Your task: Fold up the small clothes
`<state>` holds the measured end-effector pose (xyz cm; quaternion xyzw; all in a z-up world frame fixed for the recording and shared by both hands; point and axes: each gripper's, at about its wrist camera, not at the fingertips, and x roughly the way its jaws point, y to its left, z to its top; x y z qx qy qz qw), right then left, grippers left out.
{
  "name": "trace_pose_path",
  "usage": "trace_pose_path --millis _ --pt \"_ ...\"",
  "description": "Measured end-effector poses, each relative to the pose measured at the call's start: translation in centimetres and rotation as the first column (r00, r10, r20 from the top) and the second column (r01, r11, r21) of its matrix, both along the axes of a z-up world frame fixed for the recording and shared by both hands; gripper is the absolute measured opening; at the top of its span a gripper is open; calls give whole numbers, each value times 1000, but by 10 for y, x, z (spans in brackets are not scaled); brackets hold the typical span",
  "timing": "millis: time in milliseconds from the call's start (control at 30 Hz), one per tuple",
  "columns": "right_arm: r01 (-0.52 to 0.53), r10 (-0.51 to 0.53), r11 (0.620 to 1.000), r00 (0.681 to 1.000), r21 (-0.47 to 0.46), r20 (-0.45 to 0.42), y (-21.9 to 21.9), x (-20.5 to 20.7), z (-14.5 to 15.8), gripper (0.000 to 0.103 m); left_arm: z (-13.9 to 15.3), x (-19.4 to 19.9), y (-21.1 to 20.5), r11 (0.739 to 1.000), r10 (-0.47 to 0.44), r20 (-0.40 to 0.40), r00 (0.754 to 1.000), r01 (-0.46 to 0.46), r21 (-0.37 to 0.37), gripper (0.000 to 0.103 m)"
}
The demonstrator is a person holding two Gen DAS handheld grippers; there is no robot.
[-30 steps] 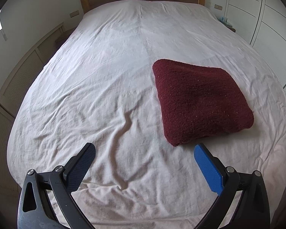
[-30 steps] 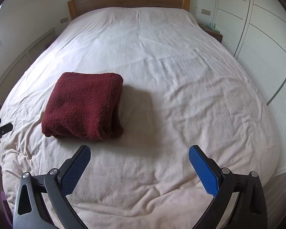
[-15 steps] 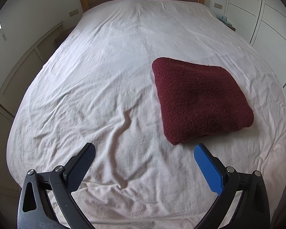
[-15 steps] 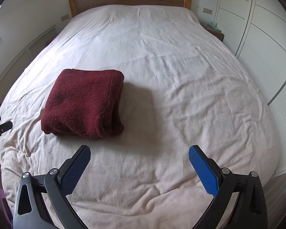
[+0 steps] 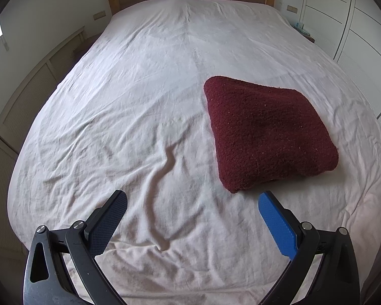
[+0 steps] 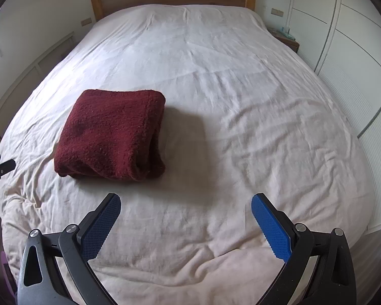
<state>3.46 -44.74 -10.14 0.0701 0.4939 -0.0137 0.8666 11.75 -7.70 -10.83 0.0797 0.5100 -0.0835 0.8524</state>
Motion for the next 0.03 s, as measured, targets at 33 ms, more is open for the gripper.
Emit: trace_pose_path --millis 33 --pt "1 -1 1000 1000 0 -1 -1 0 0 103 0 0 0 1000 -2 1 1000 2 3 102"
